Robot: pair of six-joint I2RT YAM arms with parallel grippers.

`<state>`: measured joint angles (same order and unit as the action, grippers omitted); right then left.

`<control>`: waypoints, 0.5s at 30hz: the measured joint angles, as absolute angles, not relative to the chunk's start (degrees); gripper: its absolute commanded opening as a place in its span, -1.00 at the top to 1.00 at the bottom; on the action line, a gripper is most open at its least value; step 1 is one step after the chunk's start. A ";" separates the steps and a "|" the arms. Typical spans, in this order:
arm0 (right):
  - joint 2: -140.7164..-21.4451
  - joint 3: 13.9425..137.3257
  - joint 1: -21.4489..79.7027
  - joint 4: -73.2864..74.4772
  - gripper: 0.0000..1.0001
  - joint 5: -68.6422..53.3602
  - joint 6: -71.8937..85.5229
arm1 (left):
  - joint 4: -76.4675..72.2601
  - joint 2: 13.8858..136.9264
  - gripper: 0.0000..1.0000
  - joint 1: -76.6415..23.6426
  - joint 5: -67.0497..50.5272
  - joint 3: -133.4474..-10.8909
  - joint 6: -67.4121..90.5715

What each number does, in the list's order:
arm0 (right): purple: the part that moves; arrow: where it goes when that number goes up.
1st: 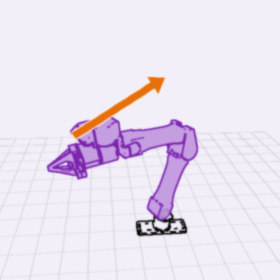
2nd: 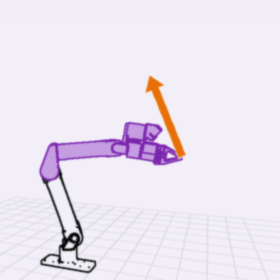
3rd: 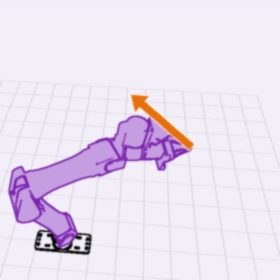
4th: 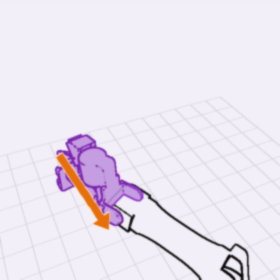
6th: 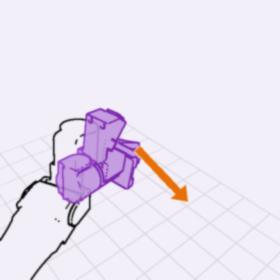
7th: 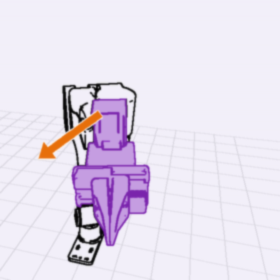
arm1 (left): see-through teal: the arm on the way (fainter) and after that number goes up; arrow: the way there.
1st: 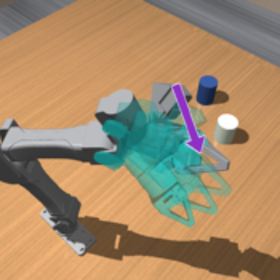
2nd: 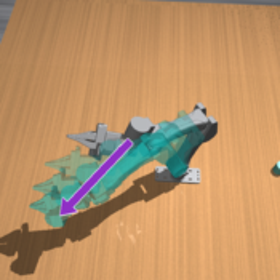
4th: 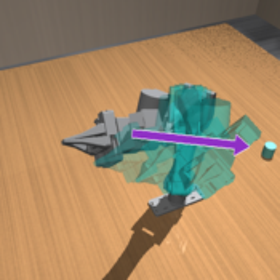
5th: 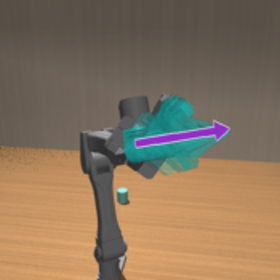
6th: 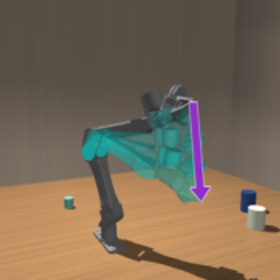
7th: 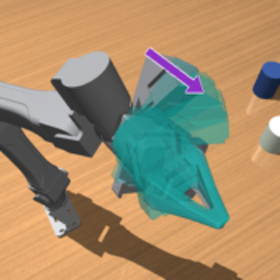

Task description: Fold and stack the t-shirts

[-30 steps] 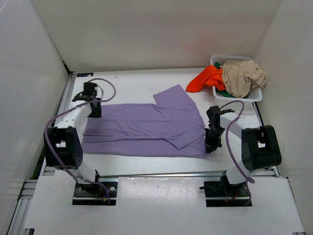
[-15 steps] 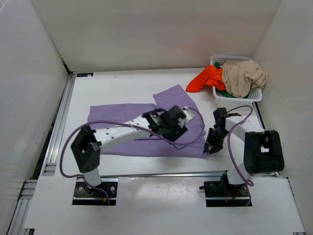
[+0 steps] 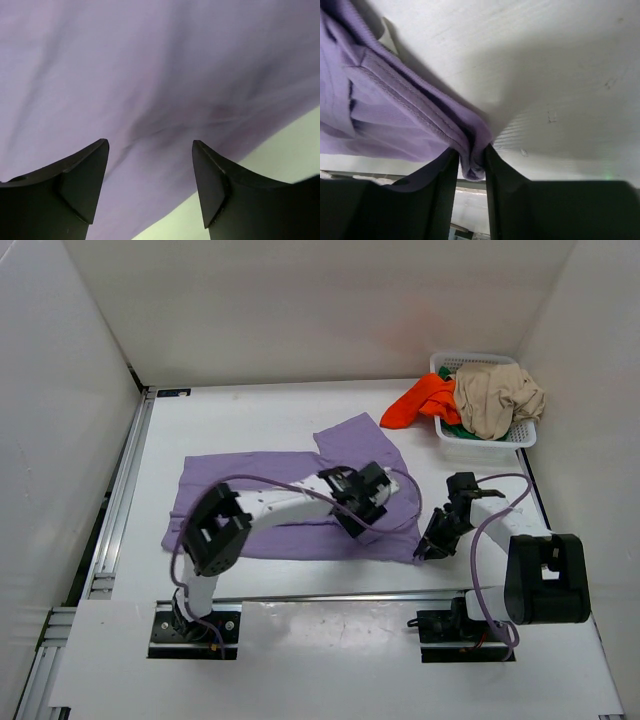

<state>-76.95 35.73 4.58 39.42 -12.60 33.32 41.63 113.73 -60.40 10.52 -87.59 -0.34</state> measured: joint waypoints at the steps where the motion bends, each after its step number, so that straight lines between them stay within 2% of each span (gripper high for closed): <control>1: -76.86 35.73 4.58 39.16 0.26 -12.60 33.34 | 42.06 111.39 -0.61 -58.33 10.50 -86.48 -0.30; 3: -76.53 35.73 4.58 38.87 0.11 -12.58 33.36 | 43.64 105.73 -0.61 -52.62 10.13 -83.94 -0.27; 5: -76.09 35.73 4.56 38.81 0.09 -12.58 33.67 | 44.49 98.87 -0.63 -43.38 9.85 -80.31 -0.23; 10: -75.55 35.73 4.58 38.76 0.00 -12.60 33.89 | 45.93 83.02 -0.81 -13.80 13.04 -66.87 -0.03; 15: -75.46 35.48 4.71 38.61 -0.03 -12.75 34.06 | 50.43 78.08 -0.88 9.34 12.49 -55.05 -0.01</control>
